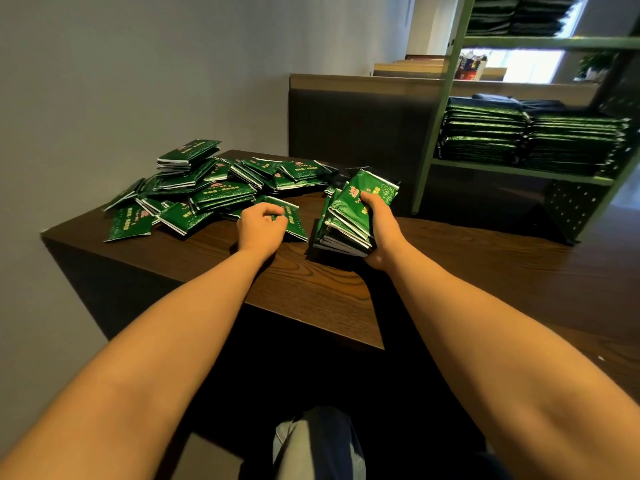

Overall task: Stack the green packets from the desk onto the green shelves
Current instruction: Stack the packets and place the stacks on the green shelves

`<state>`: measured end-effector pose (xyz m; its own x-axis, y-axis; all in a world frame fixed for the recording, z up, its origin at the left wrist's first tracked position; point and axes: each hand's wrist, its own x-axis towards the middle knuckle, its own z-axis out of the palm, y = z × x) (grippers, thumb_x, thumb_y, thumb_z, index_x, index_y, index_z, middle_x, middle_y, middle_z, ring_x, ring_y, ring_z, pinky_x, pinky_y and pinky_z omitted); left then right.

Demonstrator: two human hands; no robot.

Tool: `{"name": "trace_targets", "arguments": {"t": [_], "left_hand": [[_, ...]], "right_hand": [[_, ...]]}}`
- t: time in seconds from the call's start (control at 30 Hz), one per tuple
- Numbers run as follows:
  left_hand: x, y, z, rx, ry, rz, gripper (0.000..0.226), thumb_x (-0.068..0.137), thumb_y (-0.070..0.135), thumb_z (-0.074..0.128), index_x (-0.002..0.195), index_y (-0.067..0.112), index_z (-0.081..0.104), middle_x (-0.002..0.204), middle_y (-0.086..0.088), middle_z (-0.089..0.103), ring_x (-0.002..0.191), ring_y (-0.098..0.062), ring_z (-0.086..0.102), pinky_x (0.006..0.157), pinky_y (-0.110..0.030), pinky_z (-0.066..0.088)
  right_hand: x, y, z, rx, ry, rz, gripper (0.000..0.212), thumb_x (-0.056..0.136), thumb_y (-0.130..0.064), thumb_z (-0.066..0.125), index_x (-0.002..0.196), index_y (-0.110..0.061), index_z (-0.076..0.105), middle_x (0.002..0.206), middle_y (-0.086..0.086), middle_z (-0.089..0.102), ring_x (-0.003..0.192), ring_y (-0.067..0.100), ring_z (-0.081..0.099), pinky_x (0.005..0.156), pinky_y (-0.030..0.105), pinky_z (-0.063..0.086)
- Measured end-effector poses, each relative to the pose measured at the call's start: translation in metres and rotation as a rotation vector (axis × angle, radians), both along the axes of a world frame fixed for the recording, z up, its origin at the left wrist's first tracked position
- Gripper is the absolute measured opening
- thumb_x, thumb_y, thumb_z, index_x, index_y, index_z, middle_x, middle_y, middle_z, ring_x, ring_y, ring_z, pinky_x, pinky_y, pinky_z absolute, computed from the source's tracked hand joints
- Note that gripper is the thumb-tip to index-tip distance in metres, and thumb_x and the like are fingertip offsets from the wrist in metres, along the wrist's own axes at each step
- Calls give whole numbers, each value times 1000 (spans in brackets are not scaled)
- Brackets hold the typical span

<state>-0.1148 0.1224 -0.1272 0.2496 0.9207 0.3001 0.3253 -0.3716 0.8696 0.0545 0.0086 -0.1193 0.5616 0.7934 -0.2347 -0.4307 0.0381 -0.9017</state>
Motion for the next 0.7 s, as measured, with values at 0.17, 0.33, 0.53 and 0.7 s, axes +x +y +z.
{"name": "trace_targets", "arguments": {"t": [0.17,0.33,0.53,0.7], "left_hand": [[29,-39,11,-83,-139,-131,16,91,2,61,103,3,72,74,1,59,57,-7,46,43,-9,35],[54,-71,21,-189,-225,-183,20,91,1,61,105,6,75,95,-2,69,73,-2,56,55,-4,43],[76,-95,30,-478,-302,-301,22,89,-1,59,89,15,74,98,-5,70,98,-20,62,86,-39,57],[85,-114,39,-574,-378,-393,15,92,1,58,91,9,70,95,-6,67,92,-19,63,71,-30,60]], "right_hand": [[10,-31,6,6,67,4,84,63,-51,81,136,-14,62,119,16,75,102,36,75,84,50,61],[23,-60,9,45,135,-20,62,86,-46,73,137,-13,61,119,16,75,101,36,75,82,49,61],[41,-80,8,201,294,-8,50,96,-43,63,136,-13,65,123,17,73,109,39,71,103,56,52],[49,-89,10,267,350,9,53,95,-47,62,136,-15,66,128,17,71,111,39,70,101,55,53]]}}
